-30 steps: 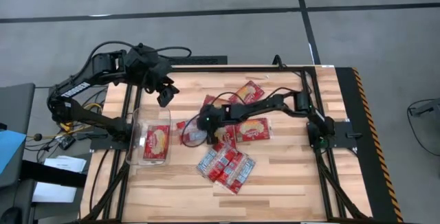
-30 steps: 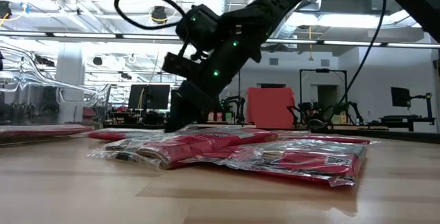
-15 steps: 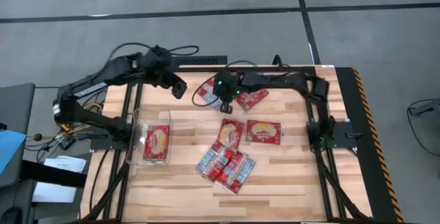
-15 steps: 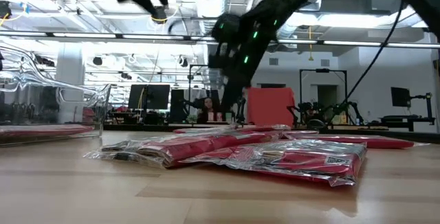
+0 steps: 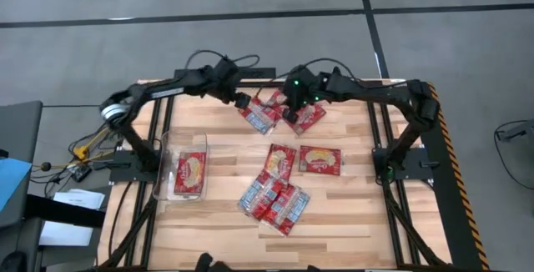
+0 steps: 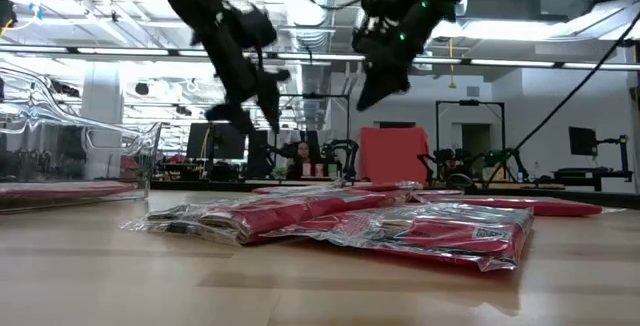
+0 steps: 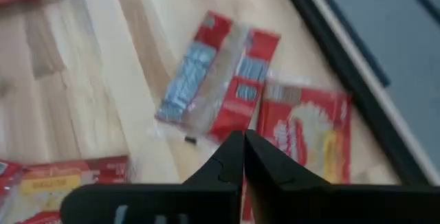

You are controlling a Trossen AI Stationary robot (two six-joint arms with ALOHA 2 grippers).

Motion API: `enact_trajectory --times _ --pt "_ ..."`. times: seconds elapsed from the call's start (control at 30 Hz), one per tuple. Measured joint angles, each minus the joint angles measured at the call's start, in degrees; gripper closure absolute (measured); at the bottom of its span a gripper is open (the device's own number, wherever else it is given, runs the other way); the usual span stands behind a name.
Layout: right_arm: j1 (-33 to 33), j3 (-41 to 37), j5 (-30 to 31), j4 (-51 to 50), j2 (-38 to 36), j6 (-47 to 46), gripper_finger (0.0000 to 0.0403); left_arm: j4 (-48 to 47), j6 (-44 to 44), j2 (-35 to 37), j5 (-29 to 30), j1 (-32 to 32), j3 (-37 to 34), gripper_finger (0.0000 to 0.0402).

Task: Sort popcorn bags into baskets
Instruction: Put the red popcorn bag into the transparent bin

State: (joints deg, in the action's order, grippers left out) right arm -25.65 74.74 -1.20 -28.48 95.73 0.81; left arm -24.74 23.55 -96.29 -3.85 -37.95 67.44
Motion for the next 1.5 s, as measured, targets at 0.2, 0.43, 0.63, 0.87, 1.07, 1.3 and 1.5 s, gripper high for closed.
enact_trajectory --times 0.2,0.43,0.63,0.87,1.07,1.3,1.5 --pt "0.9 -5.5 -0.1 4.6 -0.1 -2.7 0.0386 3.5 -0.5 -10.4 -0.6 0.2 2.6 0.0183" --pt "2.1 -6.0 -0.2 5.1 -0.2 -3.0 0.0375 4.9 -1.0 -15.3 -1.9 0.1 3.1 0.0183" --pt "2.3 -6.0 -0.1 5.3 1.1 -3.0 0.0365 5.0 -1.8 -13.2 -1.7 0.1 3.0 0.0183" --pt "3.4 -6.0 -0.5 8.0 3.0 -2.7 0.0382 6.1 -6.4 -9.4 2.6 -0.1 3.1 0.0183" --pt "3.6 -6.1 -0.8 8.4 4.1 -3.4 0.0379 5.7 -7.7 -13.5 -0.3 -1.5 2.9 0.0183" --pt "3.5 -6.0 -0.9 10.9 4.1 -3.6 0.0364 7.0 -8.3 -16.5 -5.7 -1.9 3.0 0.0183" --pt "4.2 -5.8 -0.2 12.7 5.8 -2.7 0.0379 7.3 -7.5 -18.1 -10.1 -1.6 3.4 0.0184"
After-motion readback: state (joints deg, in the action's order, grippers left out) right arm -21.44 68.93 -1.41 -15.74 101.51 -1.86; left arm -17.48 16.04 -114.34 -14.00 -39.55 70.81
